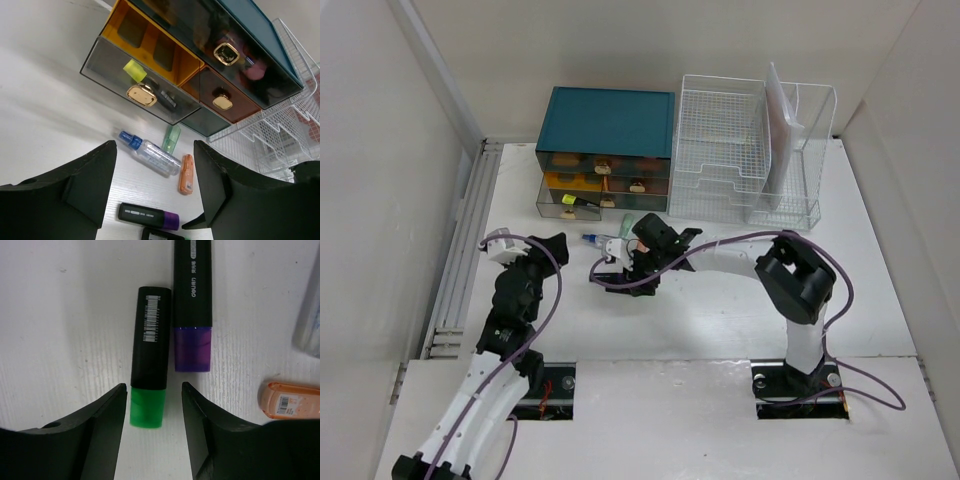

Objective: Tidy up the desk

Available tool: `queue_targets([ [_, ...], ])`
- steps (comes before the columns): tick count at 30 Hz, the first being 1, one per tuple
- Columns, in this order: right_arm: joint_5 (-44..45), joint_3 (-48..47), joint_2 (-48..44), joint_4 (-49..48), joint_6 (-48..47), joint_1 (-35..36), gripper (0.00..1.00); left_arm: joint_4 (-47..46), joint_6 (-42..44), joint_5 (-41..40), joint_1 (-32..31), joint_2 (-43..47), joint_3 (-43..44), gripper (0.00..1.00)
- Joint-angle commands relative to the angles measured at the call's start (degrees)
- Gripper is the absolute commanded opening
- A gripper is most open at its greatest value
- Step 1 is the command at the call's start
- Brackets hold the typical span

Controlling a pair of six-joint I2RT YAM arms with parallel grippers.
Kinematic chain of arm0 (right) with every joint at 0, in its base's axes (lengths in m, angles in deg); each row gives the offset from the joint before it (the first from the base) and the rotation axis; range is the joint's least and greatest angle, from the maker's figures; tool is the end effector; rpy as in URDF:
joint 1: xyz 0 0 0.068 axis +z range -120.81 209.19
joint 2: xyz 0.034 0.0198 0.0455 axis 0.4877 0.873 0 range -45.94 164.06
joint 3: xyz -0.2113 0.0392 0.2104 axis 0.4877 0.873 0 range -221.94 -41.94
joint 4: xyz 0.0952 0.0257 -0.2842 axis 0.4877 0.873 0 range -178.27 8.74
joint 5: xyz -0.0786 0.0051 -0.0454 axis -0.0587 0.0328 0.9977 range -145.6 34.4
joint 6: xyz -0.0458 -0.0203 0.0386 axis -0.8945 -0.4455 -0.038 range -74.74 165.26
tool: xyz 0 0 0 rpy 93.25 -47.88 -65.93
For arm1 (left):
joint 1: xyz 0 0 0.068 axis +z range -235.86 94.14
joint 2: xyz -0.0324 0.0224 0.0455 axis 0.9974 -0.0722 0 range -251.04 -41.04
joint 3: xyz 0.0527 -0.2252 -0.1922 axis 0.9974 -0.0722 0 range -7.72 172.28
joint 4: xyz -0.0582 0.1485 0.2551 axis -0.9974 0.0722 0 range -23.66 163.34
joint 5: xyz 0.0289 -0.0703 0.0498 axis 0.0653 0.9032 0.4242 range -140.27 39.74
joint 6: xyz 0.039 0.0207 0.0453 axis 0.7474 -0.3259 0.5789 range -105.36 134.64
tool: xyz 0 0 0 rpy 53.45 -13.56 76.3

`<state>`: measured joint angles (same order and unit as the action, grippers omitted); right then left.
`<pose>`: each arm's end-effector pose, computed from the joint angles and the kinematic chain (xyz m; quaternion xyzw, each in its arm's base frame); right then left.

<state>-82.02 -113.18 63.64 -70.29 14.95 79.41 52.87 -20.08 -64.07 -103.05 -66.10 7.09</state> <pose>0.2683 0.3561 0.1609 -0.6527 0.6683 0.2641 0.2400 0.1645 -0.0388 0.2523 -0.1902 0.6607 -0.2415 0.6848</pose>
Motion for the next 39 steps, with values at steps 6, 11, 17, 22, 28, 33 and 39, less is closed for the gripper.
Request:
queue_targets([
  [6, 4.71, 0.40, 1.51, -4.97, 4.99, 0.67, 0.52, -0.41, -0.96, -1.93, -0.12, 1.50, -1.36, 0.61],
  [11, 5.23, 0.40, 3.44, -4.97, 4.99, 0.67, 0.40, 0.11, -0.96, -2.46, -0.12, 2.82, -1.89, 0.61],
  [17, 5.76, 1.46, 2.05, -4.45, 4.46, 1.20, 0.18, 0.64, -0.96, -3.07, -0.12, 4.49, -2.42, 0.61],
  [22, 5.76, 0.93, -3.57, -1.11, 1.75, 1.81, 0.13, 1.17, -0.96, -3.59, -0.12, 5.01, -2.42, 0.61],
  [28, 9.61, -6.53, -12.81, 3.81, -1.69, 2.43, 0.12, 1.17, -0.96, -3.60, -0.12, 5.02, -2.42, 0.61],
  [33, 19.19, -15.75, -12.20, 2.25, -3.53, 2.43, 0.12, 1.17, -0.96, -3.60, -0.12, 4.49, -2.42, 0.61],
  [39, 30.09, -27.53, -2.37, -1.11, -4.76, 2.43, 0.12, 0.65, -1.49, -3.07, -0.12, 4.49, -2.94, 0.61],
])
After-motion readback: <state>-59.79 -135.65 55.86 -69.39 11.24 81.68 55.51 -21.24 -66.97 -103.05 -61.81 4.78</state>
